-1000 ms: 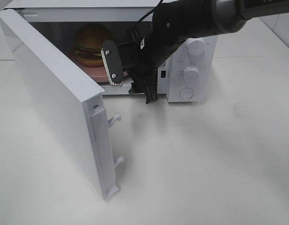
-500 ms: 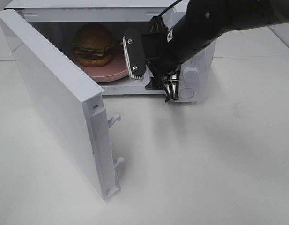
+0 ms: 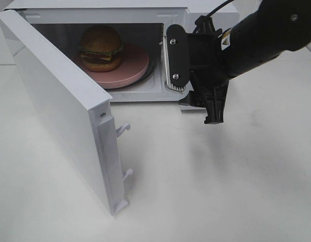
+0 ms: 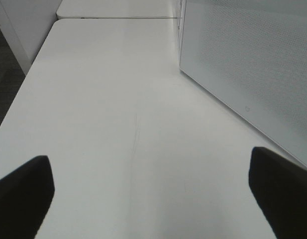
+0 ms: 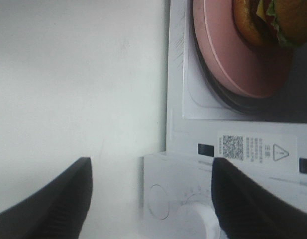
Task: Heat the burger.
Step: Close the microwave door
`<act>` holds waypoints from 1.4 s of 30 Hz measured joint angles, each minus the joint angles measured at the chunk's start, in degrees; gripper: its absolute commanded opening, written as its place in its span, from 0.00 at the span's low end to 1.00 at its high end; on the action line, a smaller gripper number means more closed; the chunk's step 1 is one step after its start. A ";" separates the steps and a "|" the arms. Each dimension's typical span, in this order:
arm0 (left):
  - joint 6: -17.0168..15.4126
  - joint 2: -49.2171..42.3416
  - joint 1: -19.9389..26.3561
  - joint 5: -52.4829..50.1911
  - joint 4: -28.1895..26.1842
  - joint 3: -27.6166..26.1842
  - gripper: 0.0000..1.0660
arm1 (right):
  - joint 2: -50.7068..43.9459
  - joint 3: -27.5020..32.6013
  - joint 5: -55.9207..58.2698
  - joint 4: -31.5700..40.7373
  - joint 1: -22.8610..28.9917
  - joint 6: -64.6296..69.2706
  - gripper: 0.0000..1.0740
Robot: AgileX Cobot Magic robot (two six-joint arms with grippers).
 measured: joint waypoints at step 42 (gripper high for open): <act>0.00 0.00 0.00 0.00 0.00 0.00 0.96 | -48.01 14.15 39.13 0.23 0.00 59.70 0.71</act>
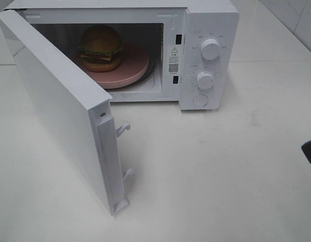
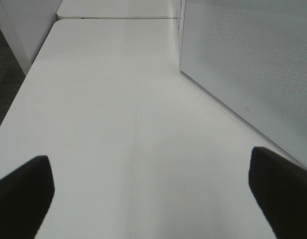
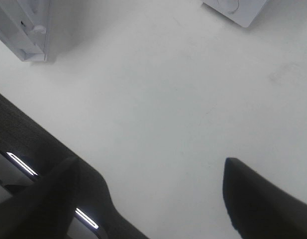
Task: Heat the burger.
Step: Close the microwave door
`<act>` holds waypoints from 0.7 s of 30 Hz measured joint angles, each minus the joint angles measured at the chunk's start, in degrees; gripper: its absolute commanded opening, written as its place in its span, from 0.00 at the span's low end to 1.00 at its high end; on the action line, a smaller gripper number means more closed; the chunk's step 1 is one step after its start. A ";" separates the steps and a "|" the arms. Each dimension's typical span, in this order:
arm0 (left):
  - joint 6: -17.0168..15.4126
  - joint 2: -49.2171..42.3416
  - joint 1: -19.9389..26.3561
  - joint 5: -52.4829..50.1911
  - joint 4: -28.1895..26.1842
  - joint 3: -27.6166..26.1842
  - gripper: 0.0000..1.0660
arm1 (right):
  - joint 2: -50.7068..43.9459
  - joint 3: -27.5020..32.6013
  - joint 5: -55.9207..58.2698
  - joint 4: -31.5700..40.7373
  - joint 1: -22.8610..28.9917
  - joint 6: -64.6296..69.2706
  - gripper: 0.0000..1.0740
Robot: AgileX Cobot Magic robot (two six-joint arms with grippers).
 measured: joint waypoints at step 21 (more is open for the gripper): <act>0.00 0.00 0.00 0.00 0.00 0.00 0.96 | -21.60 5.96 5.90 -3.21 -7.51 5.50 0.71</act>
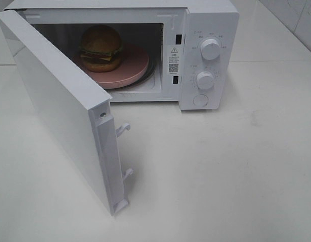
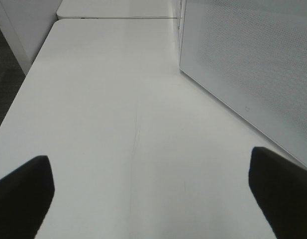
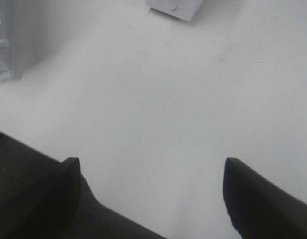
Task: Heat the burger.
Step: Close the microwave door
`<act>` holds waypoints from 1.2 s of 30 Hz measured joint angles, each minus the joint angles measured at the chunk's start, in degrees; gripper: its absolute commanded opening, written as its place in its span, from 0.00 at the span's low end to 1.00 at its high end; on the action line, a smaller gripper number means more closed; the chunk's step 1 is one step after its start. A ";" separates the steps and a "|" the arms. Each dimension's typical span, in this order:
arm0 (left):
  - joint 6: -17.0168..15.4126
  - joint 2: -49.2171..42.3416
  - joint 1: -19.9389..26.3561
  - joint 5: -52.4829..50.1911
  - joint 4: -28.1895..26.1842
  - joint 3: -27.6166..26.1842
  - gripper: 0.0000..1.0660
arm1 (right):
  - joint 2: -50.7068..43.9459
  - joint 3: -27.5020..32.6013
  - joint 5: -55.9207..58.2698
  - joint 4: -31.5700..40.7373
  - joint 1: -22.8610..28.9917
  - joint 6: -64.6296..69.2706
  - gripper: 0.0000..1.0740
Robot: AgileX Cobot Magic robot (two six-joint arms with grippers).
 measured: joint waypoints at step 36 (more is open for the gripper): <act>0.00 0.00 0.00 0.00 0.00 0.00 0.96 | -21.08 7.79 -2.52 5.21 -20.34 0.00 0.69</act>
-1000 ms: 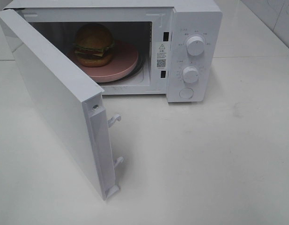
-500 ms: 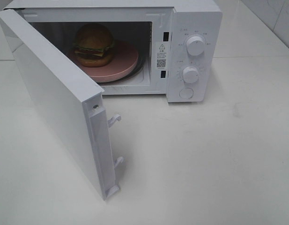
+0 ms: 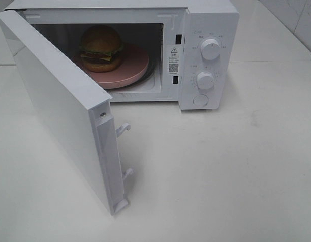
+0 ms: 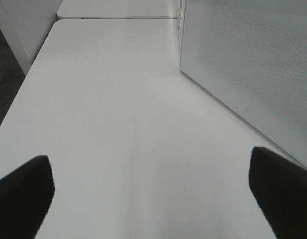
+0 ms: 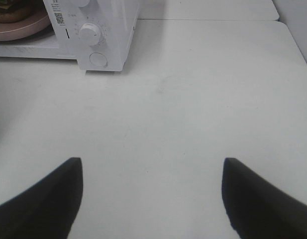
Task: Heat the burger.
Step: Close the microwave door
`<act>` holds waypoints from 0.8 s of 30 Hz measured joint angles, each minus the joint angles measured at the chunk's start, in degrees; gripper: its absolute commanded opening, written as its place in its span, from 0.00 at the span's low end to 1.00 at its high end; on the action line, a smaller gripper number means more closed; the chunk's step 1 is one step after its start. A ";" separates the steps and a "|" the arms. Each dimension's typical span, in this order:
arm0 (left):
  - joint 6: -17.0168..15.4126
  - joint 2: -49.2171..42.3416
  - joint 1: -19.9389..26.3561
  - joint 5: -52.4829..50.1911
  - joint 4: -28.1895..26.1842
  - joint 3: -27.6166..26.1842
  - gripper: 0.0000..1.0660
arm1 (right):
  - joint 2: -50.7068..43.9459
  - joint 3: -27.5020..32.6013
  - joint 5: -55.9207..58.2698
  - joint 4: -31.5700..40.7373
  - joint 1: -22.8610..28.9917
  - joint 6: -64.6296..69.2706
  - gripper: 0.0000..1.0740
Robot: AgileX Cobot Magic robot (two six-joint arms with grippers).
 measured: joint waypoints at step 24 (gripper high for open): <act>0.00 0.00 0.00 0.00 0.00 0.00 0.96 | 0.00 0.00 -0.06 0.17 0.00 0.00 0.64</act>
